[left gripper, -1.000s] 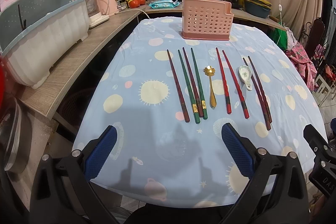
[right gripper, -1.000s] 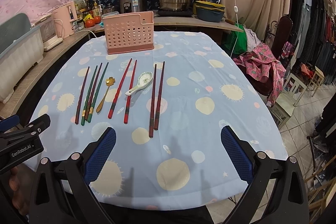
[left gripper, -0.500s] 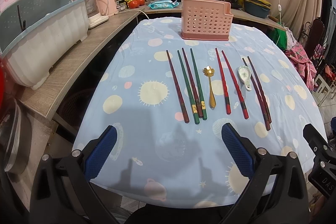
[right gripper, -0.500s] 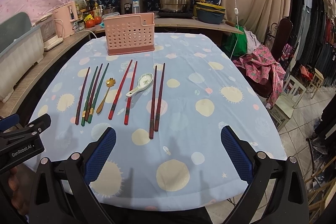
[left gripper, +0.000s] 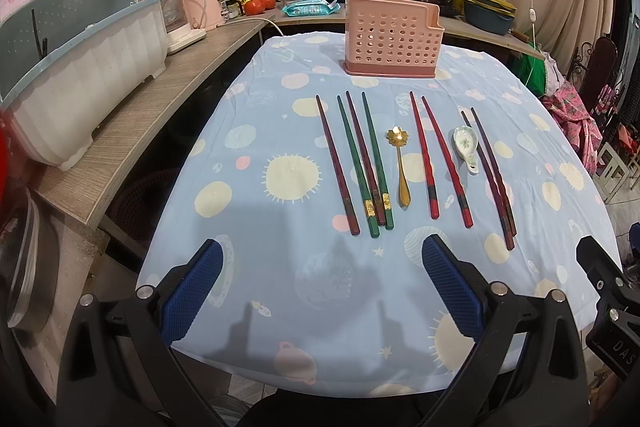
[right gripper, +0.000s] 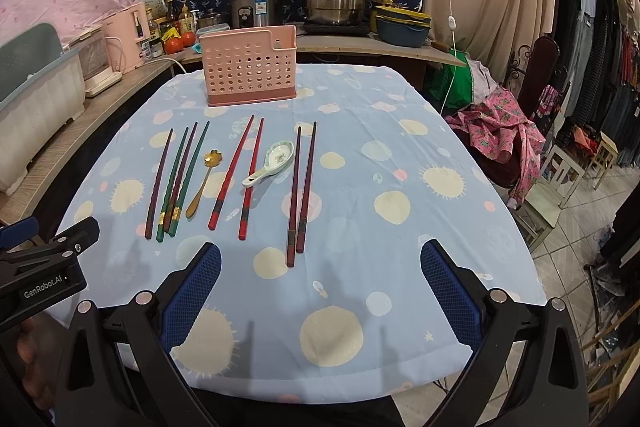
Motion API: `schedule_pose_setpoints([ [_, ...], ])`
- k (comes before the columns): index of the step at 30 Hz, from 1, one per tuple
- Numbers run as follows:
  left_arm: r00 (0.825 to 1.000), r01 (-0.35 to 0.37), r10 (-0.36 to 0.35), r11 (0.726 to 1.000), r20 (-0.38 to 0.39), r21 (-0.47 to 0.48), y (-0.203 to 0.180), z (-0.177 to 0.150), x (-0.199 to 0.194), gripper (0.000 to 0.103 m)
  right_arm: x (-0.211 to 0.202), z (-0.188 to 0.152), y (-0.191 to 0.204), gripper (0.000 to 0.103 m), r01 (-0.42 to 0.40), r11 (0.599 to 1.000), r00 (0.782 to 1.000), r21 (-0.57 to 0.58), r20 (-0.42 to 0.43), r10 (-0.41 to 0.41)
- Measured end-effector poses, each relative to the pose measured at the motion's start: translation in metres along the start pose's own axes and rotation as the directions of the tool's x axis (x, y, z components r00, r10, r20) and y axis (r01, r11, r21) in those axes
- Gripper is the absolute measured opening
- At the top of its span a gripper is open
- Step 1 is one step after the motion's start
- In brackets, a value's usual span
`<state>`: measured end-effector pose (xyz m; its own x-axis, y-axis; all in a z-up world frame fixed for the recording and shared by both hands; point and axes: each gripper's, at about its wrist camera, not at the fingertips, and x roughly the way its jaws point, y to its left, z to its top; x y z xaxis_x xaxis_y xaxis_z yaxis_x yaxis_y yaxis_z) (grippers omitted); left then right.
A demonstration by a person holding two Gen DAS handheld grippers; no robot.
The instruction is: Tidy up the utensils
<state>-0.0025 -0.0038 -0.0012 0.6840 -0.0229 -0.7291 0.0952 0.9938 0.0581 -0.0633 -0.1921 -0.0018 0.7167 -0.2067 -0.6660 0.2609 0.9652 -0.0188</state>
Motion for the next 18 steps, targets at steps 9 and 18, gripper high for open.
schedule_pose_setpoints([
  [9, 1.0, 0.002, -0.002, 1.0, 0.0, 0.001, -0.0011, 0.0012, -0.0008, 0.095, -0.0001, 0.0, -0.0003, 0.096, -0.002, 1.0, 1.0, 0.0, 0.0, 0.002],
  [18, 1.0, 0.011, -0.012, 1.0, -0.023, -0.015, 0.0004, 0.0045, 0.0052, 0.095, 0.0044, 0.0046, 0.0003, 0.096, 0.0, 1.0, 1.0, 0.011, -0.008, 0.0],
])
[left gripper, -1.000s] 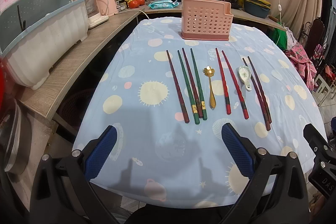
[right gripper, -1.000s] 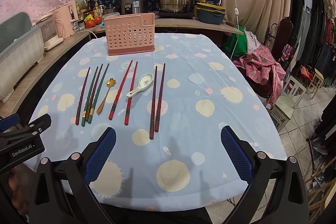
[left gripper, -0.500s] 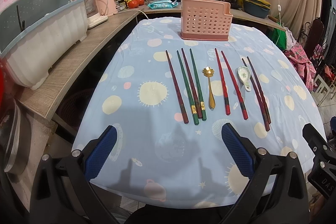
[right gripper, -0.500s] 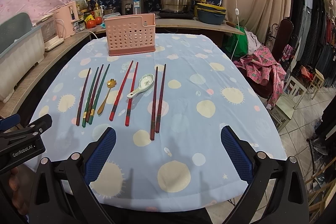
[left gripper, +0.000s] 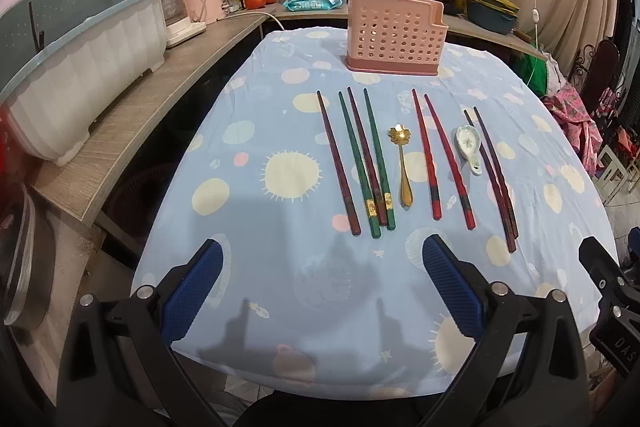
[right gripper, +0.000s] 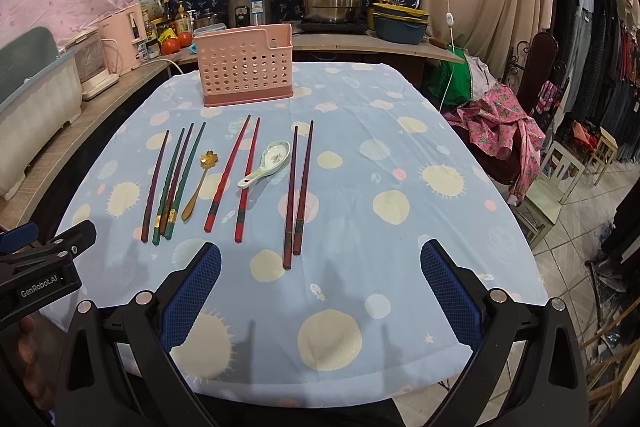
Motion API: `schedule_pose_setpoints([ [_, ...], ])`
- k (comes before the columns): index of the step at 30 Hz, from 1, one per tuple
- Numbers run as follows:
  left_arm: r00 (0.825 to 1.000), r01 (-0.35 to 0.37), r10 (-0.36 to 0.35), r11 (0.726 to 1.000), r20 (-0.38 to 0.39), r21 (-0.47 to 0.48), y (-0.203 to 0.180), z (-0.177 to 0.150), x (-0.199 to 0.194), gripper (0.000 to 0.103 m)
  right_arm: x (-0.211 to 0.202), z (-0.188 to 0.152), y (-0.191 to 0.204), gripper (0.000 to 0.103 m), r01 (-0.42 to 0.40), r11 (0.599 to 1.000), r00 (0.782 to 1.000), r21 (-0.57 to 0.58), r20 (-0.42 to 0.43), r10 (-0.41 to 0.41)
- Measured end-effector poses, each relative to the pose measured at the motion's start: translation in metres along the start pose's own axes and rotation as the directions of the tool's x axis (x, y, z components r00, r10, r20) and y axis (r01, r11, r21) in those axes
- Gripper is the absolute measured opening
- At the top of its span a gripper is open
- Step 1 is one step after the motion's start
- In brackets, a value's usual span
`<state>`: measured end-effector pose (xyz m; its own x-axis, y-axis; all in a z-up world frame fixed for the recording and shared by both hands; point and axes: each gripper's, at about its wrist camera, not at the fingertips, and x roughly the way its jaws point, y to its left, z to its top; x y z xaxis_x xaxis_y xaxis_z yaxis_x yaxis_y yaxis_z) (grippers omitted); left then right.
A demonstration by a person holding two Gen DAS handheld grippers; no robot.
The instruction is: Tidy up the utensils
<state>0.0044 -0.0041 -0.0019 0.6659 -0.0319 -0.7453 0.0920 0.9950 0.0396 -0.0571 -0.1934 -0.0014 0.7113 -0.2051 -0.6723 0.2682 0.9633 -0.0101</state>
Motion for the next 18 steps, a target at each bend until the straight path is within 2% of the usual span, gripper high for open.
schedule_pose_setpoints([
  [9, 1.0, -0.005, 0.005, 1.0, -0.005, 0.004, 0.004, 0.006, 0.008, 0.095, 0.012, 0.004, -0.005, 0.096, -0.003, 1.0, 1.0, 0.012, -0.012, 0.003],
  [18, 0.999, -0.024, 0.022, 0.999, -0.048, -0.033, 0.017, 0.02, 0.036, 0.096, 0.043, 0.016, -0.01, 0.096, 0.007, 1.0, 1.0, 0.03, -0.018, -0.007],
])
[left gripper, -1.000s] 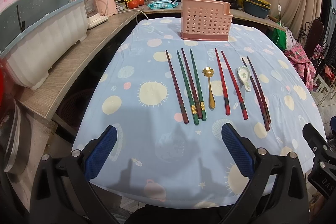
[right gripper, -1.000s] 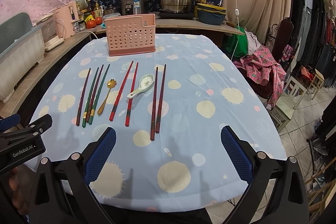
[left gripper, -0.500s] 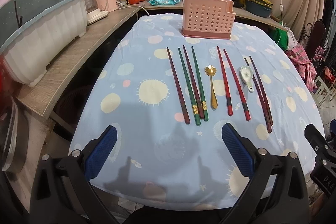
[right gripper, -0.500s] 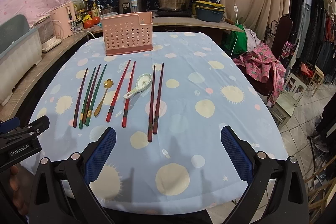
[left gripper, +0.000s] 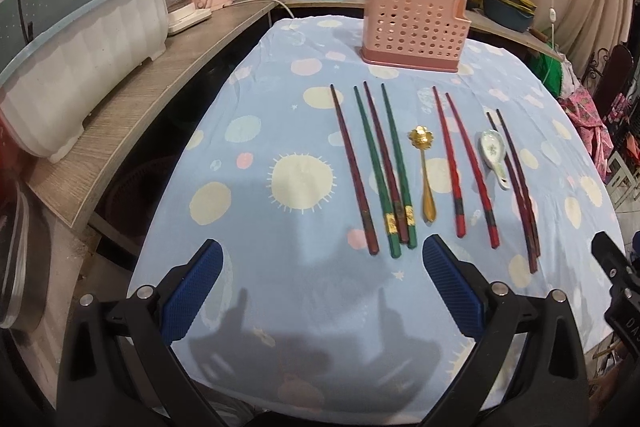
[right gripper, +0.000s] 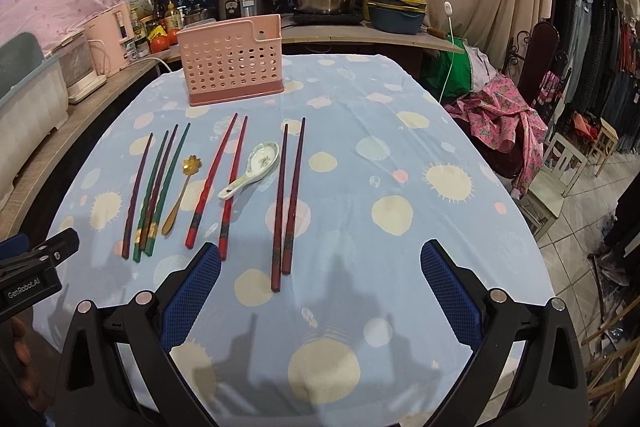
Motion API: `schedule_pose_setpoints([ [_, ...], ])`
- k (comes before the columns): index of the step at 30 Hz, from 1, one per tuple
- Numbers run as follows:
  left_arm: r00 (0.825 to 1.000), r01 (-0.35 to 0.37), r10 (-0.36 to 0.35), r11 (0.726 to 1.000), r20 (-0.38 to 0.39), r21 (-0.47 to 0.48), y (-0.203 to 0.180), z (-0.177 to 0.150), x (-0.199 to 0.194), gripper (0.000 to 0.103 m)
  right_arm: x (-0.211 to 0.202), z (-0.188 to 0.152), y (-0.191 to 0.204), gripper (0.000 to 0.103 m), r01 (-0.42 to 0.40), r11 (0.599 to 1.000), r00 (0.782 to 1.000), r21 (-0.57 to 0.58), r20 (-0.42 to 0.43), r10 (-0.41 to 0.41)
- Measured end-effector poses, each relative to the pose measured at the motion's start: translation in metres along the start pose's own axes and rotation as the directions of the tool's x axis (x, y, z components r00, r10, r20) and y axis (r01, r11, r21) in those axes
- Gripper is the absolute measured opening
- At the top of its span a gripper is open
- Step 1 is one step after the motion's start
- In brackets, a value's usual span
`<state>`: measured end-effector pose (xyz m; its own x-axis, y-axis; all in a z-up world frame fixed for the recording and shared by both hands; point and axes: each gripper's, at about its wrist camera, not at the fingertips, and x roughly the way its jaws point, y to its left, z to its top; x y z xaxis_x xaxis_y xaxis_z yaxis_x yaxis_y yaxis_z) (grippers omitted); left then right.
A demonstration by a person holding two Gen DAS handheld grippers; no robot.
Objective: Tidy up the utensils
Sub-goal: 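Grasp a dark red chopstick with the left tool while the right tool grasps another dark red chopstick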
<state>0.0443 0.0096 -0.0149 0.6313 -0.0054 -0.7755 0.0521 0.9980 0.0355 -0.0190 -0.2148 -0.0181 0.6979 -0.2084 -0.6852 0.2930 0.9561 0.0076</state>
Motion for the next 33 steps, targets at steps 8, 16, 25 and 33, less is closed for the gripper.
schedule_pose_setpoints([
  [8, 0.999, -0.011, 0.01, 1.0, -0.047, -0.016, 0.01, 0.013, 0.039, 0.096, 0.035, 0.015, 0.001, 0.096, 0.002, 1.0, 1.0, 0.009, -0.01, -0.002],
  [16, 0.994, 0.024, -0.023, 1.0, -0.107, 0.005, 0.002, 0.007, 0.069, 0.095, 0.056, 0.014, 0.003, 0.096, -0.004, 1.0, 0.999, 0.011, -0.047, 0.004],
  [25, 0.989, 0.047, -0.045, 0.999, -0.142, 0.01, 0.0, 0.002, 0.087, 0.084, 0.065, 0.012, 0.004, 0.096, -0.01, 1.0, 0.997, 0.015, -0.079, 0.011],
  [33, 0.99, 0.035, -0.033, 0.999, -0.134, 0.009, 0.006, 0.005, 0.095, 0.069, 0.075, 0.012, 0.004, 0.087, -0.013, 1.0, 0.995, 0.007, -0.098, 0.013],
])
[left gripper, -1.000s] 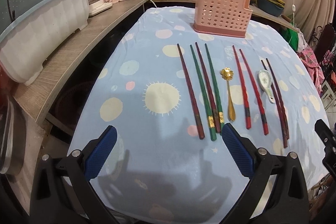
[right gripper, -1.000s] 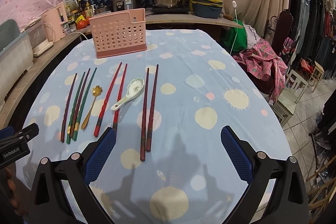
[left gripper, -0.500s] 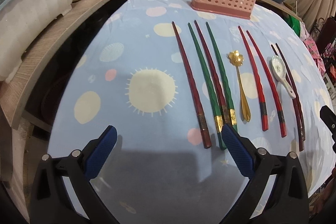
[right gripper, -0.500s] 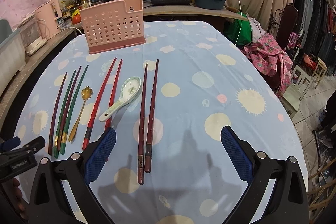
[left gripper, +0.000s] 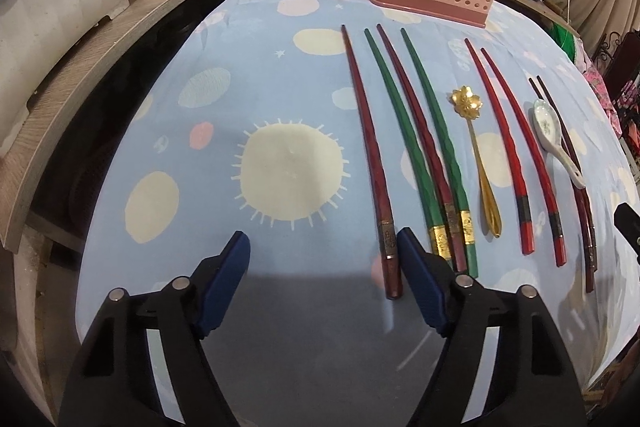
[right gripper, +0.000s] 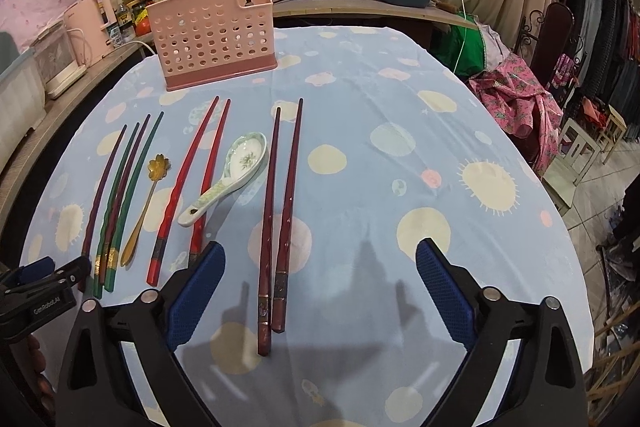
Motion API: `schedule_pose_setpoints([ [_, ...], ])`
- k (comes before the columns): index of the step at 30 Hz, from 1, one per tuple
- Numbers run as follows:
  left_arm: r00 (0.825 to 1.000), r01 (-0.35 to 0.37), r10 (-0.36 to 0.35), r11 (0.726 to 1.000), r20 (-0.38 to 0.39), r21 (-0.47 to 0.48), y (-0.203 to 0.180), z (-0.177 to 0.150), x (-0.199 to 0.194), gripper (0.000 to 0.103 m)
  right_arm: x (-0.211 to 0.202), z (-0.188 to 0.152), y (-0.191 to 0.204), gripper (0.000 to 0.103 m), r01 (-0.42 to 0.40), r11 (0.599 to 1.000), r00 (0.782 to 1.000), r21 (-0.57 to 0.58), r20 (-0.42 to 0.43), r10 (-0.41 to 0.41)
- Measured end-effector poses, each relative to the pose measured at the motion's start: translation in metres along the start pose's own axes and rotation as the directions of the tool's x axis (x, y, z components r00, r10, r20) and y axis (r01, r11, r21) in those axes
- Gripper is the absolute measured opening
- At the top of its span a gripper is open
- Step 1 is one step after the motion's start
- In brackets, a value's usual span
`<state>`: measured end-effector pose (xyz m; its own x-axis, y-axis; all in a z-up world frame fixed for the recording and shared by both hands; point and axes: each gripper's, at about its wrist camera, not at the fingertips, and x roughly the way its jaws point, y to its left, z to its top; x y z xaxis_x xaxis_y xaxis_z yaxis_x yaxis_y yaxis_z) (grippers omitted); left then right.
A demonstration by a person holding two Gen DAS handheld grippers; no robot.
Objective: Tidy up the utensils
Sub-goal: 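Grasp a dark red chopstick with the left tool while the right tool grasps another dark red chopstick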
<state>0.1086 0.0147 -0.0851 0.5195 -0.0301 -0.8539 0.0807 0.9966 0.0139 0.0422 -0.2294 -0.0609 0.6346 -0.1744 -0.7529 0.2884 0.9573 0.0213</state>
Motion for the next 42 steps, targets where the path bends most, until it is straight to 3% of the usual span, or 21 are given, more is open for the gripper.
schedule_pose_setpoints([
  [8, 1.0, -0.015, 0.014, 1.0, 0.01, 0.005, 0.002, 0.0, 0.0, 0.064, 0.019, -0.004, 0.0, 0.052, -0.04, 0.999, 0.997, 0.004, -0.061, 0.04],
  [13, 1.0, -0.017, 0.016, 1.0, 0.012, 0.006, 0.001, 0.0, 0.0, 0.064, 0.023, -0.007, 0.002, 0.036, -0.068, 0.998, 0.994, 0.008, -0.083, 0.069],
  [26, 1.0, -0.009, 0.009, 1.0, 0.021, 0.003, 0.001, -0.002, 0.0, 0.064, 0.028, -0.016, 0.002, 0.026, -0.089, 0.996, 0.99, 0.009, -0.109, 0.09],
  [31, 0.999, 0.013, -0.014, 1.0, 0.03, 0.011, -0.001, -0.004, -0.003, 0.061, 0.026, -0.019, 0.0, 0.008, -0.104, 0.994, 0.989, 0.017, -0.105, 0.105],
  [34, 0.999, 0.029, -0.03, 0.999, 0.038, 0.015, -0.002, -0.005, -0.005, 0.051, 0.025, -0.021, 0.0, 0.007, -0.111, 0.994, 0.989, 0.013, -0.102, 0.112],
  [42, 0.993, 0.111, -0.112, 0.994, 0.036, 0.013, -0.002, -0.008, -0.01, 0.009, 0.019, -0.026, -0.001, 0.007, -0.131, 0.991, 0.987, 0.014, -0.097, 0.131],
])
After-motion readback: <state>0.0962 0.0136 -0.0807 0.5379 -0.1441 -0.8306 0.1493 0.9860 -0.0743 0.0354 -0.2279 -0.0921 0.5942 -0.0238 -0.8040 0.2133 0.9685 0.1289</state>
